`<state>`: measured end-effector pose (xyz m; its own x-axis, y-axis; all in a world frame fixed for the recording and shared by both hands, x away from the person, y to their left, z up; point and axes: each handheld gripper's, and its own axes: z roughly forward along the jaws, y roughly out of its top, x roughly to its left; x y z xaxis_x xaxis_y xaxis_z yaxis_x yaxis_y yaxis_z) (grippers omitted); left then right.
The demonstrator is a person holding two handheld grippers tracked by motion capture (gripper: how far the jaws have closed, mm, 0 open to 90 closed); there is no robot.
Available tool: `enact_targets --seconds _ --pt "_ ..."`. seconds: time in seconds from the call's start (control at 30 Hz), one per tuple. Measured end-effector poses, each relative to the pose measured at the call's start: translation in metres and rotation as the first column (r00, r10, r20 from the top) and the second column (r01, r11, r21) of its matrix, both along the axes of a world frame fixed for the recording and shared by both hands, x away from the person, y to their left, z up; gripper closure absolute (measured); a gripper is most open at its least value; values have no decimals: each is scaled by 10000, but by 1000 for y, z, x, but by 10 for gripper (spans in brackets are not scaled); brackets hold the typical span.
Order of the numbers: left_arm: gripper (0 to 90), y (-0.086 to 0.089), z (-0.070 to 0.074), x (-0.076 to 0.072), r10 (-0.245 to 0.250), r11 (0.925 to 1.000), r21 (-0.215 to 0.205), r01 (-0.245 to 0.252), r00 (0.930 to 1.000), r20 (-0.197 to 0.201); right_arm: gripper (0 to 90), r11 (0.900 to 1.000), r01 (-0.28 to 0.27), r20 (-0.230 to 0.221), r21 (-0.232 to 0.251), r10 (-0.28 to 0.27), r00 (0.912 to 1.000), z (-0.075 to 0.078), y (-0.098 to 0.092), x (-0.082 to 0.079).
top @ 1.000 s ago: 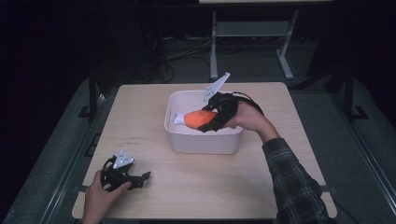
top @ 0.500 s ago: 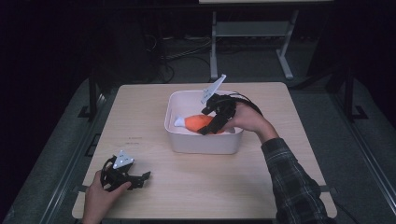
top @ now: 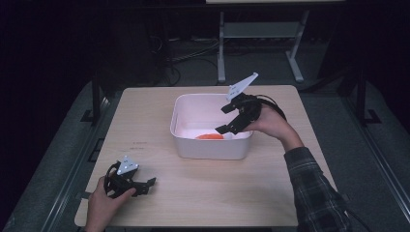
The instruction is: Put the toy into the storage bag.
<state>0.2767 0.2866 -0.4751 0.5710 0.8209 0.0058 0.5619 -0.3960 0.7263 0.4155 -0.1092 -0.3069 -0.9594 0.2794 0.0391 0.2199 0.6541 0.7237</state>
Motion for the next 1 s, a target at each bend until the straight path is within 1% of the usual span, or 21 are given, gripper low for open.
enact_targets --seconds 0.07,0.13,0.17,0.2,0.27,0.33,0.4,0.43,0.47,0.5,0.6,0.63,0.67,0.7,0.73,0.83,0.93,1.0 --pt "128 0 0 0 -4 10000 6 4 10000 -3 142 9997 193 5 173 -193 9998 1 -9 -1" --pt "128 0 0 0 -1 10000 0 1 10000 -3 141 9978 503 -7 440 -503 9987 3 -19 -3" --pt "128 0 0 0 -1 10000 0 1 10000 -3 141 9978 503 -7 440 -503 9987 3 -19 -3" --pt "128 0 0 0 -4 10000 7 4 10000 -3 139 9965 629 51 550 -633 9980 3 -25 -4" --pt "128 0 0 0 -7 10000 -2 7 10000 -5 137 9899 1116 225 874 -1139 9932 3 -40 -8" --pt "128 0 0 0 -16 10000 17 16 10000 -8 137 9848 1375 232 1058 -1407 9898 3 -48 -11" --pt "128 0 0 0 -19 10000 22 19 10000 -11 136 9773 1707 259 1252 -1752 9842 2 -59 -14" --pt "128 0 0 0 -19 10000 22 19 10000 -11 136 9773 1707 259 1252 -1752 9842 2 -59 -14" --pt "128 0 0 0 -24 10000 34 24 10000 -14 135 9749 1818 254 1282 -1865 9821 1 -63 -16" --pt "128 0 0 0 -26 10000 37 26 10000 -15 135 9669 2133 286 1400 -2193 9752 -1 -73 -20" --pt "128 0 0 0 -25 10000 37 25 10000 -15 132 9567 2431 283 1599 -2506 9677 -5 -86 -26" --pt "128 0 0 0 -25 10000 37 25 10000 -15 132 9567 2431 283 1599 -2506 9677 -5 -86 -26" --pt "128 0 0 0 -26 10000 39 26 10000 -14 132 9480 2701 259 1681 -2782 9602 -9 -95 -30" --pt "128 0 0 0 -28 10000 41 28 10000 -15 132 9435 2851 268 1688 -2935 9556 -11 -99 -33" --pt "128 0 0 0 -26 10000 37 26 10000 -14 131 9412 2912 261 1714 -2998 9536 -13 -102 -34" --pt "128 0 0 0 -10 10000 14 10 10000 -24 131 9278 3287 290 1766 -3387 9405 -20 -112 -42" --pt "128 0 0 0 1 10000 6 -1 10000 -8 131 9109 3689 289 1851 -3802 9244 -29 -121 -51" --pt "128 0 0 0 0 10000 2 0 10000 -5 131 9021 3848 231 1955 -3965 9177 -35 -127 -56"
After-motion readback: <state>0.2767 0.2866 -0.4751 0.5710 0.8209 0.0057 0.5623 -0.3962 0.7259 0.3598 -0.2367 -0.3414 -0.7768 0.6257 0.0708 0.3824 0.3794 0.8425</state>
